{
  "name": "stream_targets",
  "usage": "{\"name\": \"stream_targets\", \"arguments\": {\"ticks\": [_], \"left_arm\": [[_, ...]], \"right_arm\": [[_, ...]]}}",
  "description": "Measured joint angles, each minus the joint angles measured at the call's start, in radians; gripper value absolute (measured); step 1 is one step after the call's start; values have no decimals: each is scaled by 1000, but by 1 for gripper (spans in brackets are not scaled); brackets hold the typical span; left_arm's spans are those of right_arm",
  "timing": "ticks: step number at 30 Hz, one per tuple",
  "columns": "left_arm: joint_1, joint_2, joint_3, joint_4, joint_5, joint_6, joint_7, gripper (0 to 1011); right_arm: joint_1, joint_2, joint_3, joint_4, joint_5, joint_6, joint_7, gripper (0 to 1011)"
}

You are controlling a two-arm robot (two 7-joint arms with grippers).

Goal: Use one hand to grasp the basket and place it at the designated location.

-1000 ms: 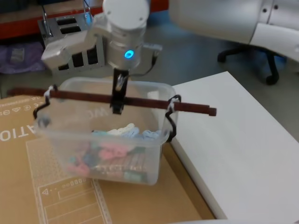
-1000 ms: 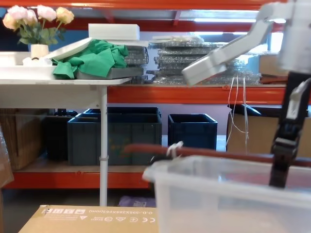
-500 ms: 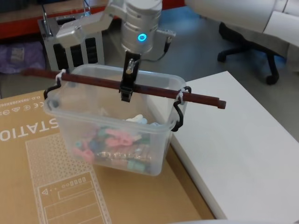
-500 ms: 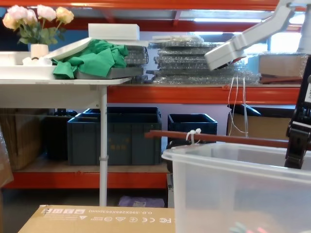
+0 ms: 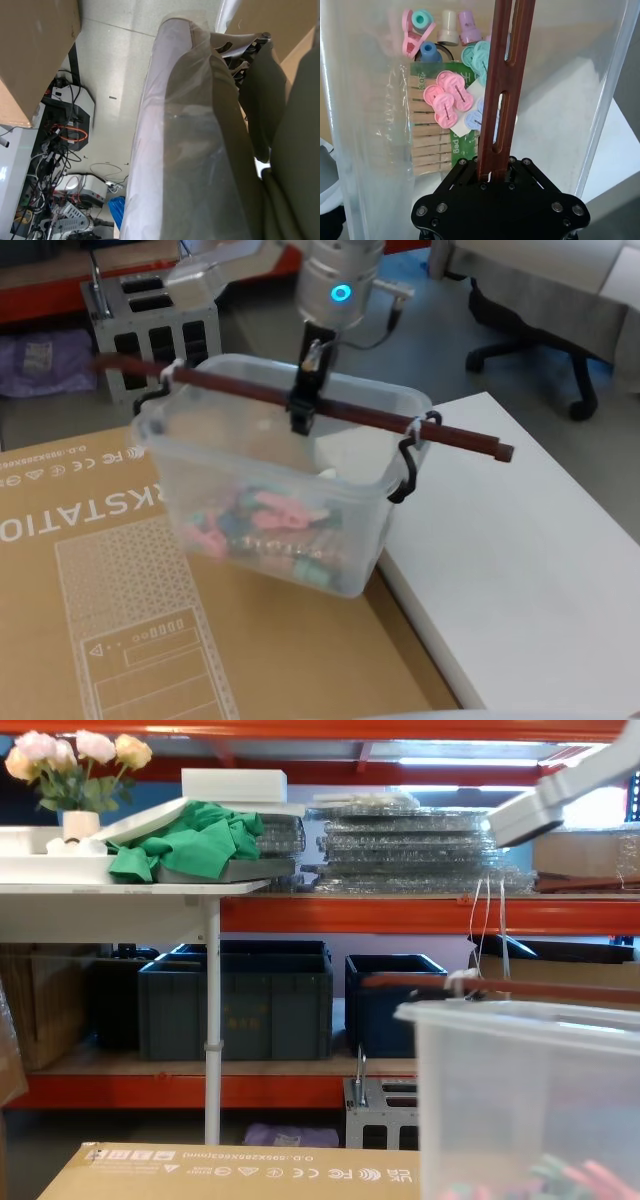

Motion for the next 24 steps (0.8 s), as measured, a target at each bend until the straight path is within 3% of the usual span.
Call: {"name": "stream_targets", "arguments": {"ticks": [2, 12, 24], "left_arm": [[0, 0, 0, 0, 0, 0, 0, 0], [0, 0, 0, -1, -1, 0, 0, 0], [0, 0, 0, 0, 0, 0, 0, 0]], "right_arm": [[-1, 12, 4, 3, 1, 5, 2, 114], [-28, 166, 46, 34, 10, 70, 12, 114], [-51, 220, 77, 46, 10, 106, 12, 114]]}}
